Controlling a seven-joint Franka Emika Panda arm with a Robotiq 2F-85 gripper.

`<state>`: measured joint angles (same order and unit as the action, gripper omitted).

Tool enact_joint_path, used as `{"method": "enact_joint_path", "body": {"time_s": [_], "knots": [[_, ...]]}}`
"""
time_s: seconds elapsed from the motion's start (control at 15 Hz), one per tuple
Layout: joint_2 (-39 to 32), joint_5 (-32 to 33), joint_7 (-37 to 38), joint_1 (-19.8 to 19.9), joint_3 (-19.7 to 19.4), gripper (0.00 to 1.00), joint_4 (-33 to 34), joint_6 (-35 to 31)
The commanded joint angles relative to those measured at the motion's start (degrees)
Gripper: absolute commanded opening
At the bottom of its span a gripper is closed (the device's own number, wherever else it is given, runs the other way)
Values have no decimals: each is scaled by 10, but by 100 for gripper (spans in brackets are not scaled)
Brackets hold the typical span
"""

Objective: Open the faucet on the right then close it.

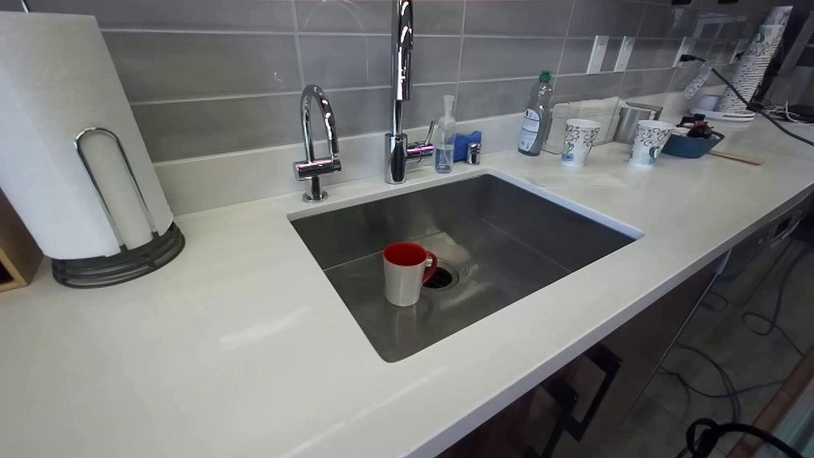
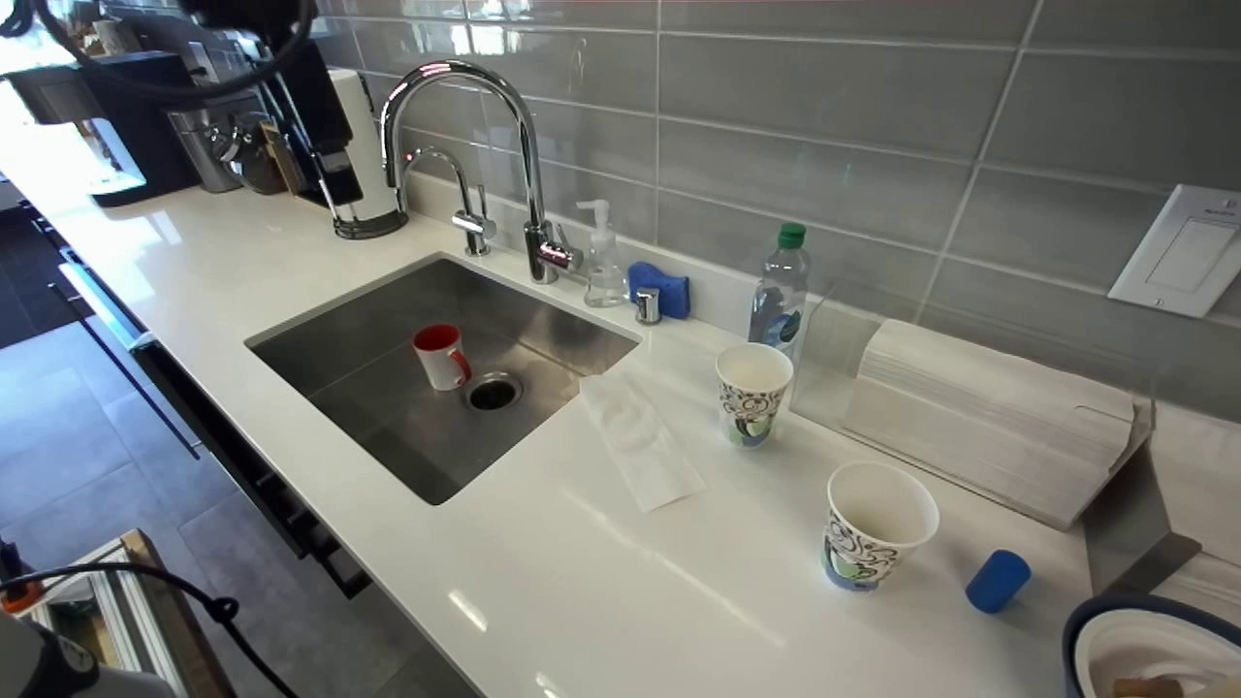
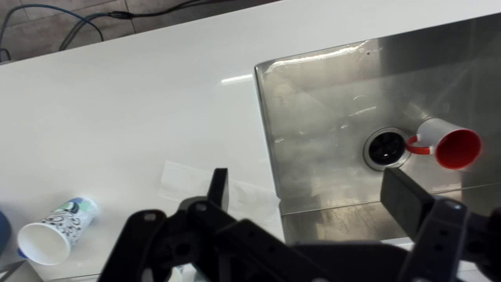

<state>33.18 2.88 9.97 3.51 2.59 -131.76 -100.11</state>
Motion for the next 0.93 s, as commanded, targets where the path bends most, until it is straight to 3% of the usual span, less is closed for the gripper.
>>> {"method": "enact_joint_path", "body": {"time_s": [0.0, 0.2, 0.53, 0.6, 0.67, 0.87], "knots": [[-67, -43, 28, -40, 34, 100, 30, -29], [-131, -43, 55, -51, 55, 100, 63, -110], [-237, -16, 20, -50, 44, 100, 151, -157], [-255, -6, 7, -51, 42, 75, 161, -184], [-278, -7, 4, -53, 40, 74, 179, -184], [-339, -4, -15, -59, 38, 53, 219, -239]]}}
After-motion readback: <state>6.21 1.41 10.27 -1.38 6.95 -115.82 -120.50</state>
